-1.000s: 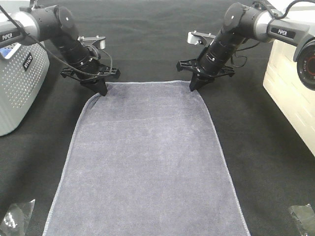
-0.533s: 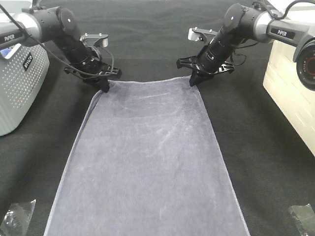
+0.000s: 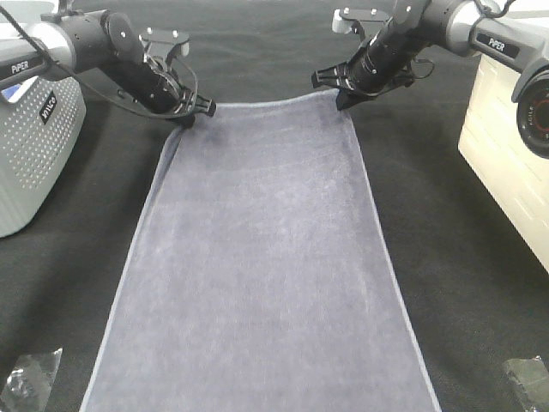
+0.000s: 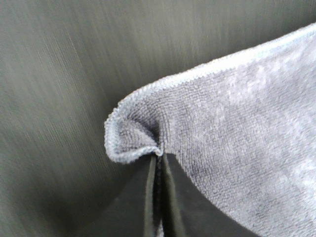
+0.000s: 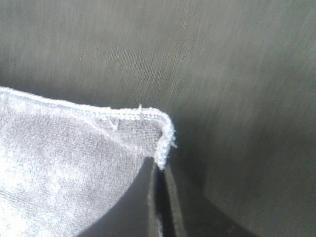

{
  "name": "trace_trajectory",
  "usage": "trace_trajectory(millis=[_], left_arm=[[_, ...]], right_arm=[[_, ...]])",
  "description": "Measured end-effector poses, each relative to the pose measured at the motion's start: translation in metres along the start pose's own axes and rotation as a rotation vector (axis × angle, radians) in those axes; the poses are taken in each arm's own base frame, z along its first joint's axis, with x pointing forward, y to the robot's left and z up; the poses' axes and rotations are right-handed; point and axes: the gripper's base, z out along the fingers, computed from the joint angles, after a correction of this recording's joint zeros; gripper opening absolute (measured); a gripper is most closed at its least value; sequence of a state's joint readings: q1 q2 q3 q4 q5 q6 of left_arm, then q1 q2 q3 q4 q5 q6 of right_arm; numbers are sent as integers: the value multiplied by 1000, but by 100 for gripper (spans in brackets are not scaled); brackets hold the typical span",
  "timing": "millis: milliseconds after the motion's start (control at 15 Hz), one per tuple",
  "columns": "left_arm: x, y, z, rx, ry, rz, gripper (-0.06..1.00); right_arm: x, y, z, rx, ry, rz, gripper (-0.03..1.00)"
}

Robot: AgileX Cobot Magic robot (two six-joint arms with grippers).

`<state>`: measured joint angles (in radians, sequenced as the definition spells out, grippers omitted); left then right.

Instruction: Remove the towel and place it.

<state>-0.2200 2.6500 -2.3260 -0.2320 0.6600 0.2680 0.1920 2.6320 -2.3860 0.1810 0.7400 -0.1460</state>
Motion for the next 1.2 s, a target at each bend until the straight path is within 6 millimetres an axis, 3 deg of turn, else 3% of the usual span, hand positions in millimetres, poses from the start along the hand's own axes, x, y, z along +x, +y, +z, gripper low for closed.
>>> trace_trajectory(millis=[600, 1200], left_arm=[[-23, 7, -3, -82, -254, 55, 1], [-23, 9, 0, -102, -287, 70, 1]], right_arm=[[-21, -3, -3, 36, -233, -2, 2], [-24, -4, -2, 38, -267, 3, 2]])
